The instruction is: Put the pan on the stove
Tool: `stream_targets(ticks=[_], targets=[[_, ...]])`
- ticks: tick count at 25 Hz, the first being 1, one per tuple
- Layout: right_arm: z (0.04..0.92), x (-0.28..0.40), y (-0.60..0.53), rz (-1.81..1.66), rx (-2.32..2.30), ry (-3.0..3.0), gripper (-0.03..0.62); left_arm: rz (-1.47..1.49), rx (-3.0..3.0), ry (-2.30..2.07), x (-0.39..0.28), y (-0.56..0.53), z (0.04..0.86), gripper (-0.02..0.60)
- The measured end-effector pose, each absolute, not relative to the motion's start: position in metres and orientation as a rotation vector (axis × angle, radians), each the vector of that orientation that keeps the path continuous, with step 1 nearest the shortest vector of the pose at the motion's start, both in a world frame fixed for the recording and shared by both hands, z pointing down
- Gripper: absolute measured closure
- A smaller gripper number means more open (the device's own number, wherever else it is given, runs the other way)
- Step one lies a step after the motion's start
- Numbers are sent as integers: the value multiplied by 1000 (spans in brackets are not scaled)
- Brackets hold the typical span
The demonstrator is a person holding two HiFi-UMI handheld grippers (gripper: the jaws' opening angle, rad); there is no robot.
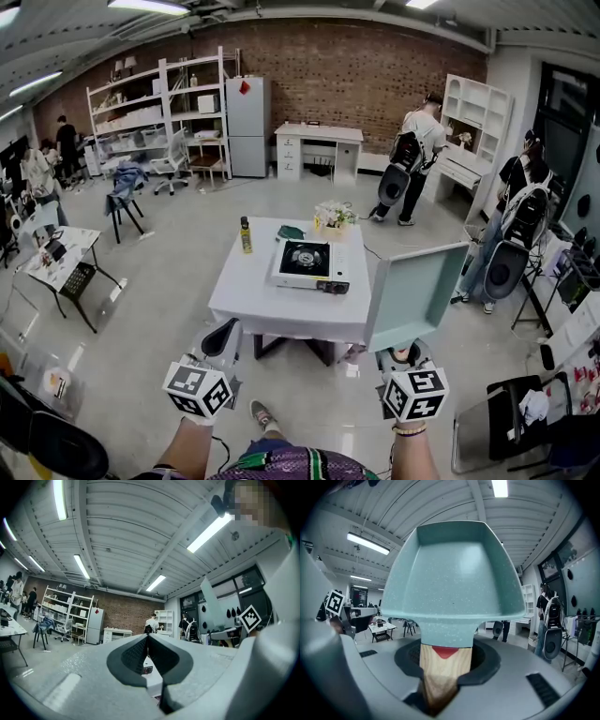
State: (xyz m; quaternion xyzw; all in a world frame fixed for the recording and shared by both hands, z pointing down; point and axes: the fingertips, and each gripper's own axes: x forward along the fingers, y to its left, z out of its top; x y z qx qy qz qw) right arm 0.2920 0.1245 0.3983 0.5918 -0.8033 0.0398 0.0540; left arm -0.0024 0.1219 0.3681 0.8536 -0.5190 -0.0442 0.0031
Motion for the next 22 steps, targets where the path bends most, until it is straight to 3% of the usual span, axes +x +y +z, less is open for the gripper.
stream_targets(ticks=[22], targets=[[403, 281, 88, 175, 1780, -2467, 450, -109, 2688, -1587, -8, 83, 375, 563]])
